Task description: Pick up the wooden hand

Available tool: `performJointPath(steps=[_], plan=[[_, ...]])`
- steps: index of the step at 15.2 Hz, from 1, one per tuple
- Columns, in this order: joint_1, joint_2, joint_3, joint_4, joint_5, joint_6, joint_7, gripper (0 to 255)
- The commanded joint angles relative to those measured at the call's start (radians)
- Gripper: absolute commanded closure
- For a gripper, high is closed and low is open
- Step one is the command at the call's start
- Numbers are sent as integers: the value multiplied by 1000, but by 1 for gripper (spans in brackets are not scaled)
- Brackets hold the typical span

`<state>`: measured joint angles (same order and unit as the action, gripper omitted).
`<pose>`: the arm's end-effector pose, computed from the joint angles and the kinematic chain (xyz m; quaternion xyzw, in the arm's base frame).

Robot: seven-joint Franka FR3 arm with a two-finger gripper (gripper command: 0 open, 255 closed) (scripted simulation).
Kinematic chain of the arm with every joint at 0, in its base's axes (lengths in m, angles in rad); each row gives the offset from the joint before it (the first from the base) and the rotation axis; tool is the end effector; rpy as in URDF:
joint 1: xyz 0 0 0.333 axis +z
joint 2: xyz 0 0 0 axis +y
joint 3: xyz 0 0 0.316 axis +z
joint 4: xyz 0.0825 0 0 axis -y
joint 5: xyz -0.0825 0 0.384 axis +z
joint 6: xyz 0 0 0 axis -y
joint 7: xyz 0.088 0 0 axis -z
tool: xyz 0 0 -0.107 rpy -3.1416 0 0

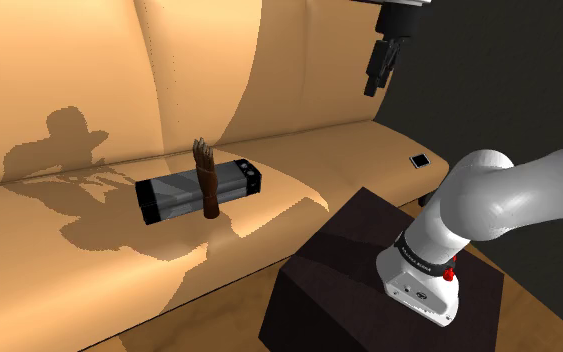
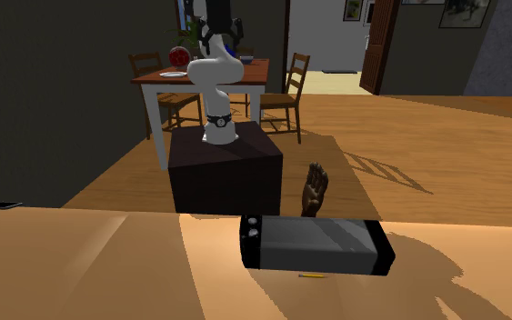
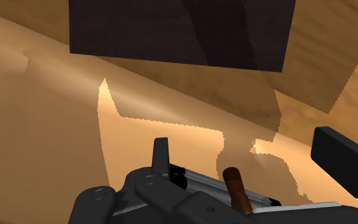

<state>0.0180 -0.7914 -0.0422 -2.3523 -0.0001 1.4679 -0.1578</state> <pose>0.2941 -0.0110 0.5851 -0.9961 -0.0736 0.0453 0.0188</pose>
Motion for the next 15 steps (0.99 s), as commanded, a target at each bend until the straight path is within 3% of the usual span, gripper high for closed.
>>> performJointPath(steps=[1,8,15], plan=[[0,0,0,0,0,0,0,0],[16,201,58,-3,54,202,92,0],[29,442,106,63,86,376,176,0]])
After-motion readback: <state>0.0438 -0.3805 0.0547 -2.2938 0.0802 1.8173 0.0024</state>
